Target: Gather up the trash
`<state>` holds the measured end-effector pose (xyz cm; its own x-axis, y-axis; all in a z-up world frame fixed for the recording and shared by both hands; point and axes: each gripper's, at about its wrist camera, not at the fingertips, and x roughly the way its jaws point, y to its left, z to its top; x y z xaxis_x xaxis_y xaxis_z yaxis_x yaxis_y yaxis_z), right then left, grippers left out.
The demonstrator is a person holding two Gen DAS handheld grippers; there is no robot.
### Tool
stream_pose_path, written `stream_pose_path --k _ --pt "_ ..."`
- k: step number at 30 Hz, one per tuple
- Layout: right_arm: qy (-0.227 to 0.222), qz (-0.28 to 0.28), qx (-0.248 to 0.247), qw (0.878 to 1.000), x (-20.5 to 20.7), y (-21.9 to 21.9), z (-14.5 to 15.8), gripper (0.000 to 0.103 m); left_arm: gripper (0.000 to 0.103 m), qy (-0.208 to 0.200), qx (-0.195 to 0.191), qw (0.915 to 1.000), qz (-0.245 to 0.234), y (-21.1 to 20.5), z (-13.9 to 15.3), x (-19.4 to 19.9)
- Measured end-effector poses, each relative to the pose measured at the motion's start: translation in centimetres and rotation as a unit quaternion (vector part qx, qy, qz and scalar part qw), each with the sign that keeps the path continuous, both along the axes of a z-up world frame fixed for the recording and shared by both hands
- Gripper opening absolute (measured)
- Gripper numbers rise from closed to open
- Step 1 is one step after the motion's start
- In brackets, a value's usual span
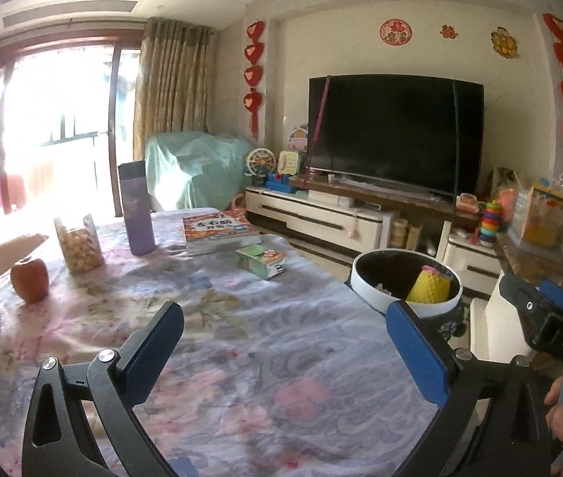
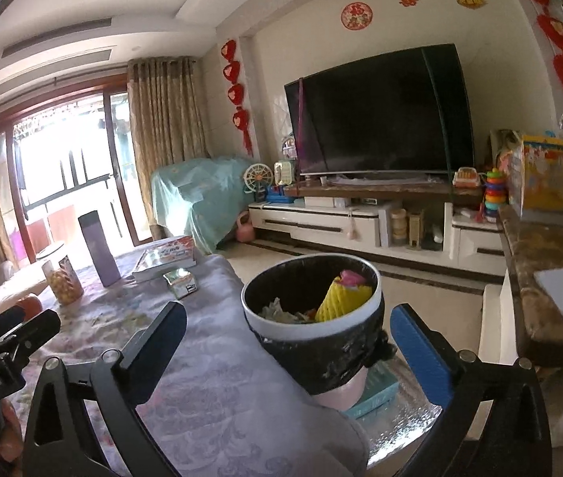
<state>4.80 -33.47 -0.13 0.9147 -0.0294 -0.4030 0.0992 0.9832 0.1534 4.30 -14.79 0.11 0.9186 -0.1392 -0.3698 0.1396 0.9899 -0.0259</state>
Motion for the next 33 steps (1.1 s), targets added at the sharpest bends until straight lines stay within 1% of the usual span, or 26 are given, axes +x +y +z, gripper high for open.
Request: stream_pose_path --k 4,27,33 --pt "-0.005 -0.004 -0.006 1.0 -0.47 0.13 -0.19 0.103 0.103 0.0 0.012 0.9999 0.005 -0.5 -0.2 -0.13" --pt "-0.005 -0.003 -0.01 1.0 -0.69 0.22 -0.3 0.103 0.102 -0.001 0.008 1.0 0.002 0.05 -0.32 0.23" --pt "-0.006 -0.002 -0.01 1.0 -0.74 0.3 -0.16 0.103 0.102 -0.005 0.016 0.9998 0.004 -0.01 -0.39 0.28"
